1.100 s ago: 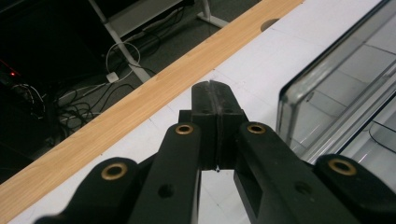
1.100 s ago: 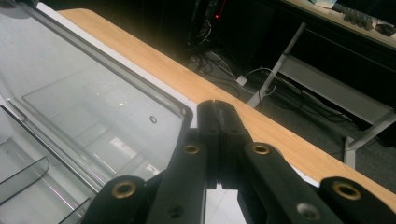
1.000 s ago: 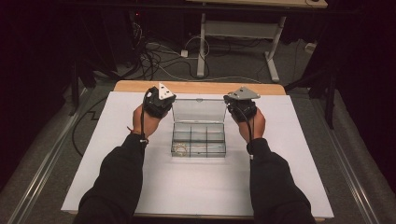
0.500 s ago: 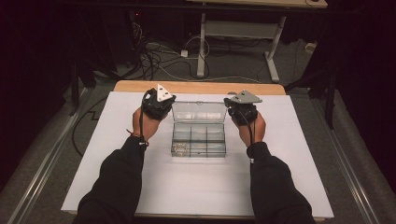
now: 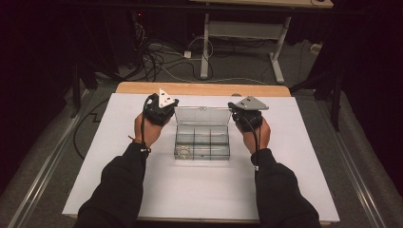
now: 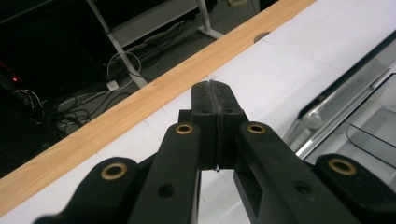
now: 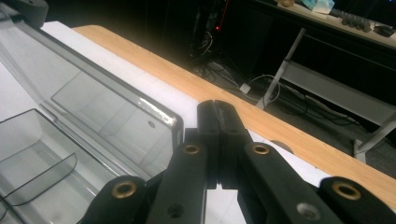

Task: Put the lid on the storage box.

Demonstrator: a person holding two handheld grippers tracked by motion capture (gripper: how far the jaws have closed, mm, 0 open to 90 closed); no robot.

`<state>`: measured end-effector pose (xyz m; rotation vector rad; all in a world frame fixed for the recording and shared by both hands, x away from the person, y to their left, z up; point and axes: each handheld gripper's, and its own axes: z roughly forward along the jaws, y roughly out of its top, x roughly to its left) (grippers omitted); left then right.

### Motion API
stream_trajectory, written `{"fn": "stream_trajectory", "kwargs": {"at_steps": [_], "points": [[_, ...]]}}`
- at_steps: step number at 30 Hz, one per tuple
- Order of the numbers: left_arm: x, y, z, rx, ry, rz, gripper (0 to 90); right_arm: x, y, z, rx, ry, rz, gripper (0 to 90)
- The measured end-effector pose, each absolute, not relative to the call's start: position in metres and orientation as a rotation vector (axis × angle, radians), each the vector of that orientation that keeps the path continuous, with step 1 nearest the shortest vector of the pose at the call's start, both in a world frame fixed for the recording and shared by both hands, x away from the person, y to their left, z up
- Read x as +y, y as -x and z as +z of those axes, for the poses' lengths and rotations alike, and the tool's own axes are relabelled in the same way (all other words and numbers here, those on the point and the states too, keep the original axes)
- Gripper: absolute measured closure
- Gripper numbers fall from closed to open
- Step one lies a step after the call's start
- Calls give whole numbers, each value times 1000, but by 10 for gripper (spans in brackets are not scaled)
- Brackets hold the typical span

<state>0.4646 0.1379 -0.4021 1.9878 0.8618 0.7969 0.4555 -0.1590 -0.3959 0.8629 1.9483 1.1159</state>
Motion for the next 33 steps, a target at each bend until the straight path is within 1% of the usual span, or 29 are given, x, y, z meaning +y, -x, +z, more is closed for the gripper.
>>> {"fn": "stream_trajectory", "kwargs": {"at_steps": [18,20,30,33], "points": [[137,-446,-412,846,-1961,858,872,-159,-442,-404,1935,-846,1110,900],[135,-443,-413,839,-1964,885,872,-159,-441,-404,1932,-846,1108,900],[137,-437,-418,840,-1951,839,872,-158,-435,-408,1934,-842,1095,900],[137,-434,-418,834,-1958,854,871,-157,-433,-410,1930,-835,1087,900]]}}
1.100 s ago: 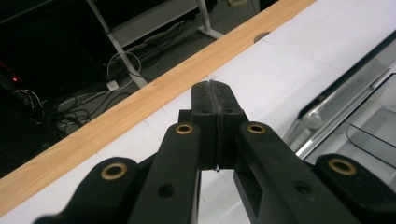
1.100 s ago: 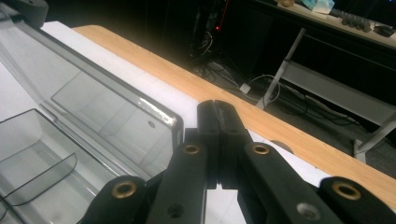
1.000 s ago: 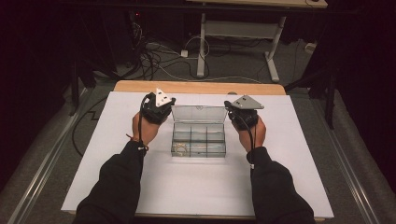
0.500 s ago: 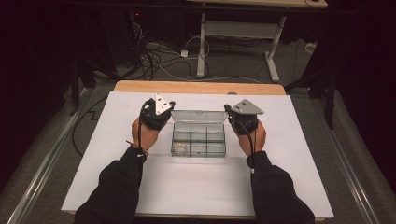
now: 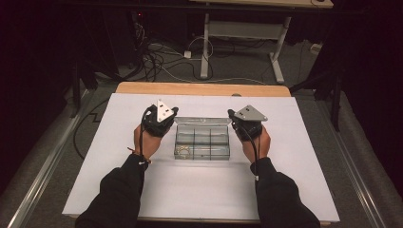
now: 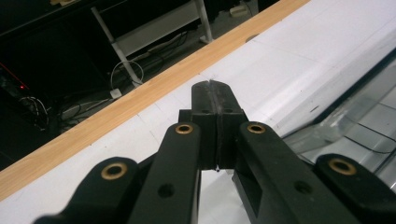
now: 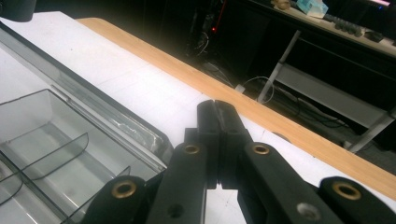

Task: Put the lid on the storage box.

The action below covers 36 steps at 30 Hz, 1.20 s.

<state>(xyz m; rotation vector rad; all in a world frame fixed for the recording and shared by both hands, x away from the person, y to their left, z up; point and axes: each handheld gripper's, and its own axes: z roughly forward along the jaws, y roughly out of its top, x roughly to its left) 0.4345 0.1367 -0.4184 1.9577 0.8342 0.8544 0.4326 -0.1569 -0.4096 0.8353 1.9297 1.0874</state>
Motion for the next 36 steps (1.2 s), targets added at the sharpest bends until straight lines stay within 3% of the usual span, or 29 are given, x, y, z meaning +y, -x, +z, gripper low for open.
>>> {"fn": "stream_trajectory", "kwargs": {"at_steps": [36], "points": [[134,-412,-434,845,-1939,872,871,-156,-412,-425,1902,-834,1067,900]]}}
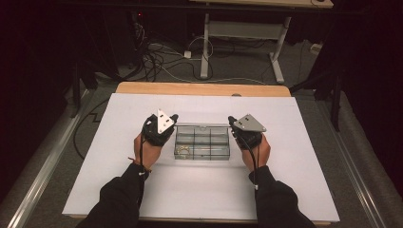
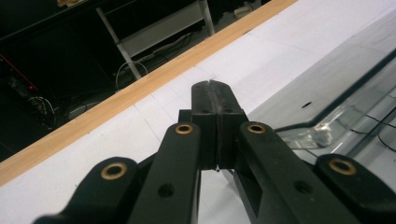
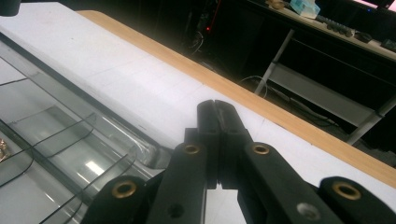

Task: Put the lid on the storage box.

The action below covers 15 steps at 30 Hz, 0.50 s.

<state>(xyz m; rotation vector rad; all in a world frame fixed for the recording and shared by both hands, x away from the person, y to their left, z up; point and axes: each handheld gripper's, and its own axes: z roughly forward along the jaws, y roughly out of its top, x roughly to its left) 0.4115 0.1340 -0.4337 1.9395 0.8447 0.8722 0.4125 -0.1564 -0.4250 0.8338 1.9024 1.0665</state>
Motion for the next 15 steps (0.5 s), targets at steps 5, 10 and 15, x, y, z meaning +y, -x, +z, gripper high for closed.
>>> {"fn": "stream_trajectory", "kwargs": {"at_steps": [5,10,15], "points": [[133,-407,-438,847,-1951,885,871,-156,-409,-428,1903,-835,1065,900],[132,-404,-440,845,-1954,907,871,-156,-406,-430,1903,-832,1053,900],[133,-401,-443,859,-1938,928,824,-156,-404,-432,1900,-822,1044,900]]}}
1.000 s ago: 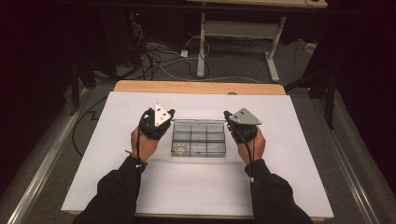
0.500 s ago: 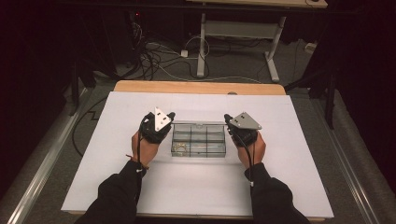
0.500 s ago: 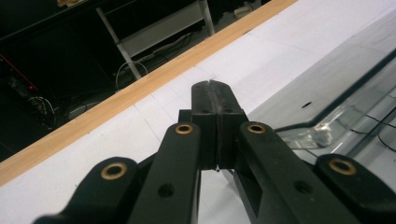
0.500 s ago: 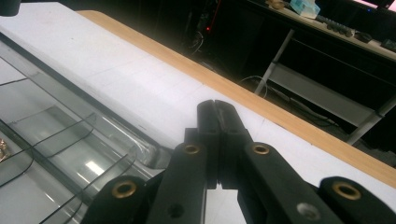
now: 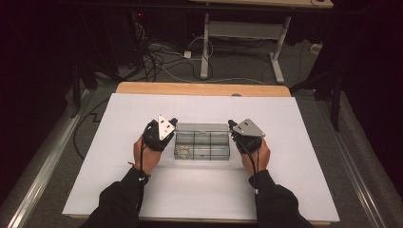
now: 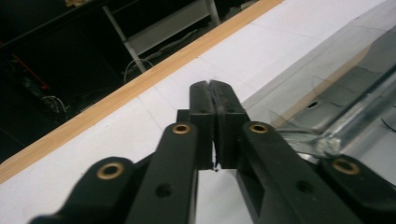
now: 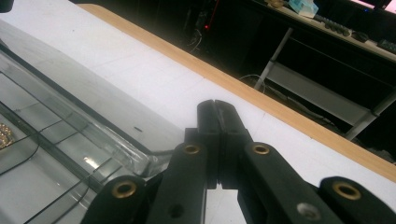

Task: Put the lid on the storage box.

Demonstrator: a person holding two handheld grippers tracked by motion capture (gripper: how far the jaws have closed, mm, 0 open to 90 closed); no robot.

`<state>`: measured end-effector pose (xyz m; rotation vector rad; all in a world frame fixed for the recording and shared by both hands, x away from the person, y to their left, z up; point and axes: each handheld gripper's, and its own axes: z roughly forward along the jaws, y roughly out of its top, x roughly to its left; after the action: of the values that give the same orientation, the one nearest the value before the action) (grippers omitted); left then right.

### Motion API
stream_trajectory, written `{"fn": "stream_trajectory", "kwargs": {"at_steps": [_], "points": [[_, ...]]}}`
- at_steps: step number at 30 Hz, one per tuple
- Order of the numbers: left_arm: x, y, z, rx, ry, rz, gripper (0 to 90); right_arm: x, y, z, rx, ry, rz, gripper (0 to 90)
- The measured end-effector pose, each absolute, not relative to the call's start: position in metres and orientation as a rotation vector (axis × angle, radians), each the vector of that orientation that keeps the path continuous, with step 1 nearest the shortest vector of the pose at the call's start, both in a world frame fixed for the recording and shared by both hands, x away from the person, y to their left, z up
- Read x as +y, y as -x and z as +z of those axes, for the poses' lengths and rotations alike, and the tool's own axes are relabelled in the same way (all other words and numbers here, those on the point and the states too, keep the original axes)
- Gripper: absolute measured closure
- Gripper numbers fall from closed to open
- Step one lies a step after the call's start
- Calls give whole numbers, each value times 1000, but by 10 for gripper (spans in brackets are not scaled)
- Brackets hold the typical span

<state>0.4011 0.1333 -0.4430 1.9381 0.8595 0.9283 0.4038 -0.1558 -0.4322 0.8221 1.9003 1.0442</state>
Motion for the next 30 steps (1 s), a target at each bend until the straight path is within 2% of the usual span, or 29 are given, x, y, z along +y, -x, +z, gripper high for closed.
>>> {"fn": "stream_trajectory", "kwargs": {"at_steps": [30], "points": [[136,-391,-453,854,-1960,928,843,-158,-395,-443,1902,-838,1044,900]]}}
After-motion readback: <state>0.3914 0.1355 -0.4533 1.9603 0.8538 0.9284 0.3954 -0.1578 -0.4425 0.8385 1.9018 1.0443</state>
